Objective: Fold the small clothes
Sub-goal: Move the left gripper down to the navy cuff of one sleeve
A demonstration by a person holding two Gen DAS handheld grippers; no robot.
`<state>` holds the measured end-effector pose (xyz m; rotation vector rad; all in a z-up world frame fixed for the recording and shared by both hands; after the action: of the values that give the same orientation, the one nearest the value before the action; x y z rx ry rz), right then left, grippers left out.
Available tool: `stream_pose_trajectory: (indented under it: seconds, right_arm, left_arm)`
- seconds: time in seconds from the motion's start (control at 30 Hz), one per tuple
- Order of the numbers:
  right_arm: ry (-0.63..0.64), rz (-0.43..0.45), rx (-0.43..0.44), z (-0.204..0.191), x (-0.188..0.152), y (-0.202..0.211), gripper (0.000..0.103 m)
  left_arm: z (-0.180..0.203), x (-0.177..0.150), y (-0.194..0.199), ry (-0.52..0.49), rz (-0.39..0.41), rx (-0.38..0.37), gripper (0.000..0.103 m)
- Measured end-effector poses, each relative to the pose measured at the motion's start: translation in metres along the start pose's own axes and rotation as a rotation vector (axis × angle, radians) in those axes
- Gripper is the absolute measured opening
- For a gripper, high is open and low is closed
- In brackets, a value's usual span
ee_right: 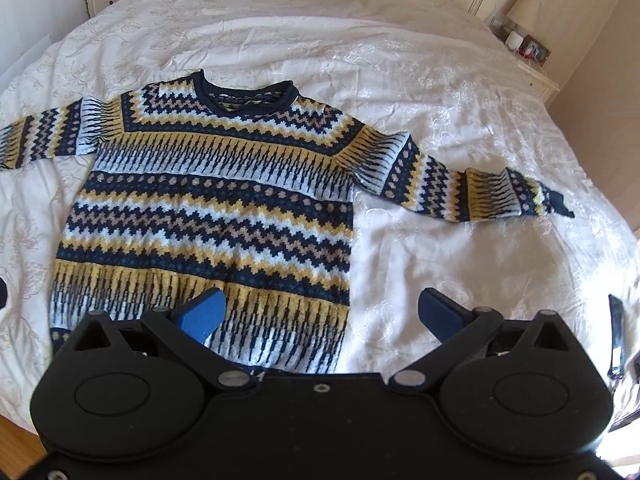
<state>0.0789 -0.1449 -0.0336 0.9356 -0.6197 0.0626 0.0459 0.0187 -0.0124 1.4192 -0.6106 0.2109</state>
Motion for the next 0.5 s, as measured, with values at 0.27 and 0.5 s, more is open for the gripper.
stream_pose_trajectory:
  seconds: [0.27, 0.5]
  right_arm:
    - [0.039, 0.03, 0.105, -0.051, 0.039, 0.003, 0.102]
    - [-0.057, -0.009, 0.216, -0.085, 0.079, -0.002, 0.102]
  left_arm:
    - [-0.069, 0.037, -0.038, 0.092, -0.003, 0.013, 0.09]
    - [-0.164, 0.072, -0.081, 0.255, -0.006, 0.018, 0.082]
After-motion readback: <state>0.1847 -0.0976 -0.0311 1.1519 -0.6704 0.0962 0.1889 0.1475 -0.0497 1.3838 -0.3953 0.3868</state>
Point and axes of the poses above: each gripper's, at about its wrist camera, not at the fingertips, and y roughly against the way its jaws point, z to its right, x to its top, the point moved 3 cm from there along -y, roughly the way its jaws point, and after that the axes turned 14 degrees about -x, right-handed, at the moved point
